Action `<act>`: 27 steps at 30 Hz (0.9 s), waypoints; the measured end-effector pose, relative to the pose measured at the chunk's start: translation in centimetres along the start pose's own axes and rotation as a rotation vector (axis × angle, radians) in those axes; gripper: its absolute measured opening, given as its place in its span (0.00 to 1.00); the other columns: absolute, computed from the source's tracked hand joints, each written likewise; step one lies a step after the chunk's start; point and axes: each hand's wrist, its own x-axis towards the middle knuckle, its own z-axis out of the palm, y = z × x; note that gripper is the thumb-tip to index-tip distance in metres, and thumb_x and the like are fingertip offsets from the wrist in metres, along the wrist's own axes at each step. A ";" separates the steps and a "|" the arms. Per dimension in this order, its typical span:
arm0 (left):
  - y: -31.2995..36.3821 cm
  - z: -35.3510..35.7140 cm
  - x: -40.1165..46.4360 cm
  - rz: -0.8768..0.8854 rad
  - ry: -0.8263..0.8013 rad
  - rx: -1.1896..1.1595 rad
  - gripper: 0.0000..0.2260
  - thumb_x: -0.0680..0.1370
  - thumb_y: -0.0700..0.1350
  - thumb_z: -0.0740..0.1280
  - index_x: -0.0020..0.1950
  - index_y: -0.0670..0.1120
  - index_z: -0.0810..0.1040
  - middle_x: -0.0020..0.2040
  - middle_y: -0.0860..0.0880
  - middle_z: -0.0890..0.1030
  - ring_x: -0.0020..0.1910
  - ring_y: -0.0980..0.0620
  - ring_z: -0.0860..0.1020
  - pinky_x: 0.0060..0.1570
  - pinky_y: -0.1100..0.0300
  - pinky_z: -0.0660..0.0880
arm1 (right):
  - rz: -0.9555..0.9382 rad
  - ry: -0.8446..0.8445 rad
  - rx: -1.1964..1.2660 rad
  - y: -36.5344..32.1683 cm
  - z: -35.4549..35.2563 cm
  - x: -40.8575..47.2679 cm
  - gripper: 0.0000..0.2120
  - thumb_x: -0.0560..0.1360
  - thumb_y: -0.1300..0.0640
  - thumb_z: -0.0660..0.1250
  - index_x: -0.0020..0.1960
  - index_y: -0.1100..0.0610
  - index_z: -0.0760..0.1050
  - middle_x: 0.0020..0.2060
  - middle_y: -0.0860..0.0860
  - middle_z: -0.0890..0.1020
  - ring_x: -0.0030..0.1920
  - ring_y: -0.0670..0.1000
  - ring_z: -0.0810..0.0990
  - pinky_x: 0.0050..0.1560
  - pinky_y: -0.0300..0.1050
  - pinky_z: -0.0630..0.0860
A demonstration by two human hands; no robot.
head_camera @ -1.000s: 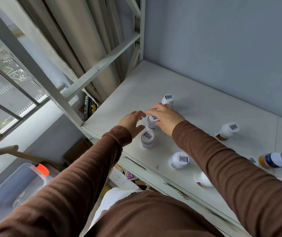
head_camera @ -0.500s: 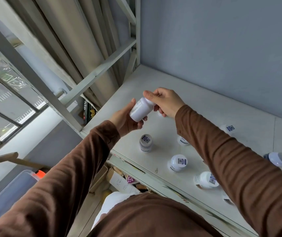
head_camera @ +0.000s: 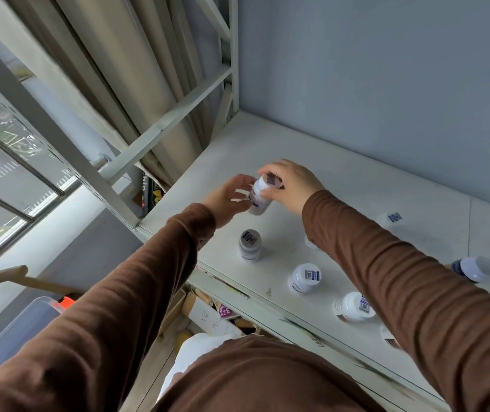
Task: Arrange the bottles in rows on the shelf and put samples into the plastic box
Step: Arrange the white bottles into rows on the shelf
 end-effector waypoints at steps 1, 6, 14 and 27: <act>-0.5 -0.1 0.1 -0.004 0.022 0.095 0.18 0.75 0.32 0.66 0.63 0.45 0.73 0.62 0.42 0.75 0.56 0.48 0.76 0.55 0.59 0.71 | -0.016 -0.048 -0.031 0.4 0.5 -0.2 0.21 0.72 0.56 0.71 0.64 0.53 0.76 0.58 0.53 0.77 0.58 0.55 0.76 0.58 0.44 0.70; -1.8 -0.5 0.2 -0.031 0.072 0.369 0.15 0.76 0.37 0.67 0.62 0.48 0.77 0.61 0.45 0.76 0.59 0.47 0.74 0.57 0.59 0.69 | -0.082 -0.158 -0.159 1.4 2.9 -0.9 0.20 0.74 0.58 0.68 0.65 0.52 0.75 0.63 0.52 0.76 0.63 0.55 0.72 0.64 0.48 0.69; -1.8 -0.5 1.3 0.006 0.087 0.432 0.13 0.77 0.41 0.67 0.61 0.50 0.77 0.59 0.46 0.77 0.59 0.48 0.75 0.59 0.57 0.70 | -0.119 -0.154 -0.146 2.3 4.2 -0.9 0.23 0.74 0.54 0.70 0.68 0.52 0.73 0.62 0.53 0.75 0.64 0.55 0.71 0.65 0.48 0.69; 0.0 0.0 6.7 0.027 0.016 0.650 0.15 0.76 0.44 0.68 0.63 0.50 0.75 0.60 0.47 0.78 0.59 0.47 0.75 0.60 0.53 0.72 | -0.051 -0.128 -0.339 6.0 0.3 4.0 0.27 0.75 0.69 0.63 0.71 0.49 0.69 0.66 0.53 0.70 0.62 0.58 0.69 0.61 0.49 0.70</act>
